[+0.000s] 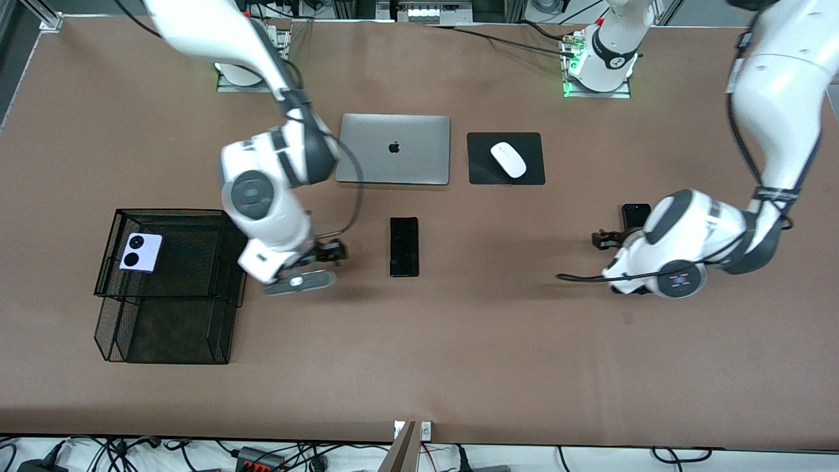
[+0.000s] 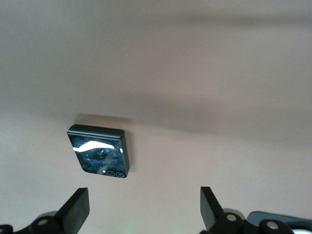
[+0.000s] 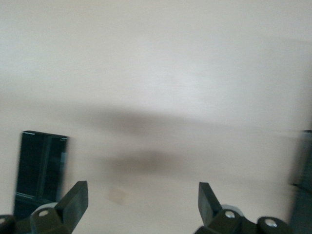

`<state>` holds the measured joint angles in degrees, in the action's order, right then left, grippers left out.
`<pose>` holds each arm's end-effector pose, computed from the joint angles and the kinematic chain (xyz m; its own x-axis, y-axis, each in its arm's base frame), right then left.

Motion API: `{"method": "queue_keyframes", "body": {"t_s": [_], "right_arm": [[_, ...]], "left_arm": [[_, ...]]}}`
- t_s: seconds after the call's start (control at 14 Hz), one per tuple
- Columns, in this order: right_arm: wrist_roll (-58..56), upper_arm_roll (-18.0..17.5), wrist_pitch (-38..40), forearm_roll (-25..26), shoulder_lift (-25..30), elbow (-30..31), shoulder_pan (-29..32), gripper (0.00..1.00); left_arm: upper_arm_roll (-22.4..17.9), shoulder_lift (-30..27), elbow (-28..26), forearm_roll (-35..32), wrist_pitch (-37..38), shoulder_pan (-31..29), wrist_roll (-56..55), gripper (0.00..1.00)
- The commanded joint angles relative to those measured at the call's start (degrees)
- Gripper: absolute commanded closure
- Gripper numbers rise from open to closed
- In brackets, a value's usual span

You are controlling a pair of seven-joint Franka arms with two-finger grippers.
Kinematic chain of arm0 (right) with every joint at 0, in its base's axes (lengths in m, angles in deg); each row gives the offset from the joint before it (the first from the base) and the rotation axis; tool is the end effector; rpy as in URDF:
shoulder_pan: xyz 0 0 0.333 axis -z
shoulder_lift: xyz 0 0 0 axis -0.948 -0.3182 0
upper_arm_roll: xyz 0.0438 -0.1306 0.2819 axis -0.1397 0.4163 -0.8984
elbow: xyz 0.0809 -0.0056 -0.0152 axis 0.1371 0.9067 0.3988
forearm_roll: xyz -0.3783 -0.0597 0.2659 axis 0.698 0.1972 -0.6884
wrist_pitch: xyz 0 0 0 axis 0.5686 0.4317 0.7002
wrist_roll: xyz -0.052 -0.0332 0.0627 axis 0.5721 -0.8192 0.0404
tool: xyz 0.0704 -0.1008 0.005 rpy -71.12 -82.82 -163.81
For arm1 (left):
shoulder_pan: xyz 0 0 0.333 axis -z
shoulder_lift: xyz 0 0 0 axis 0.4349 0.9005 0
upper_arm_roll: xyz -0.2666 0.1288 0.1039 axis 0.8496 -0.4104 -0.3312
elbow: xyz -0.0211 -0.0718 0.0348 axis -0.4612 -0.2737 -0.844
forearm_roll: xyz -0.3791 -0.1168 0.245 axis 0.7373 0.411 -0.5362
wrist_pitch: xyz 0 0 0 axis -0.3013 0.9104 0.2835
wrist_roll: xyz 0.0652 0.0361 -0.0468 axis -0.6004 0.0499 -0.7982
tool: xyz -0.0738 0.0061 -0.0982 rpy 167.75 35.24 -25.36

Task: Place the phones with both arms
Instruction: 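Grasp the tall phone with the right gripper while the left gripper grasps the small phone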

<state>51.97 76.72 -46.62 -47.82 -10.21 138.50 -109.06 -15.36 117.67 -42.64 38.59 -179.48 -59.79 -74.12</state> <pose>0.6883 0.3669 0.2540 0.9801 0.1878 0.0639 0.1876 -0.9822 0.0083 0.6584 -0.0674 0.1696 0.8434 0.1151 -0.5248 0.0446 -0.9884 -0.1450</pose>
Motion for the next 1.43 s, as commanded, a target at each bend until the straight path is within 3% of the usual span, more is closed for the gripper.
{"method": "queue_keyframes", "body": {"t_s": [0.0, 0.29, 0.5, 0.64, 0.86, 1.22, 1.29, 1.36], "right_arm": [[2.6, -0.1, -4.1, -0.8, -3.5, -0.7, -3.2, 0.00], [11.0, -1.9, -10.3, -1.5, -8.2, -0.8, -7.5, 0.00], [13.1, -2.0, -12.6, -1.4, -11.6, -2.5, -10.1, 0.00], [14.1, -2.0, -13.4, -1.3, -14.4, -4.4, -11.2, 0.00], [14.0, -2.0, -14.0, -0.9, -15.9, -4.6, -12.0, 0.00], [13.9, -2.0, -13.8, -0.8, -16.7, -4.6, -12.6, 0.00], [13.8, -2.0, -13.7, -0.9, -16.4, -4.6, -12.7, 0.20], [13.8, -2.0, -13.3, -0.9, -16.0, -4.5, -12.7, 0.53]], "left_arm": [[2.9, -2.5, -8.4, -0.8, -2.4, -5.9, 1.0, 0.00], [2.7, -1.9, -12.7, -1.3, -4.3, -9.0, 1.1, 0.00], [3.3, -2.2, -15.9, -8.0, -8.8, -12.6, 2.9, 0.00], [3.4, -2.2, -17.4, -8.9, -12.0, -15.0, 4.7, 0.00], [3.3, -1.8, -20.2, -9.2, -18.5, -18.4, 7.3, 0.00], [3.1, -0.8, -20.4, -9.2, -19.2, -18.5, 7.3, 0.01], [3.0, -0.6, -20.4, -9.2, -19.2, -18.5, 7.4, 0.14], [3.1, -0.7, -20.4, -9.2, -19.0, -18.5, 7.4, 0.30]]}}
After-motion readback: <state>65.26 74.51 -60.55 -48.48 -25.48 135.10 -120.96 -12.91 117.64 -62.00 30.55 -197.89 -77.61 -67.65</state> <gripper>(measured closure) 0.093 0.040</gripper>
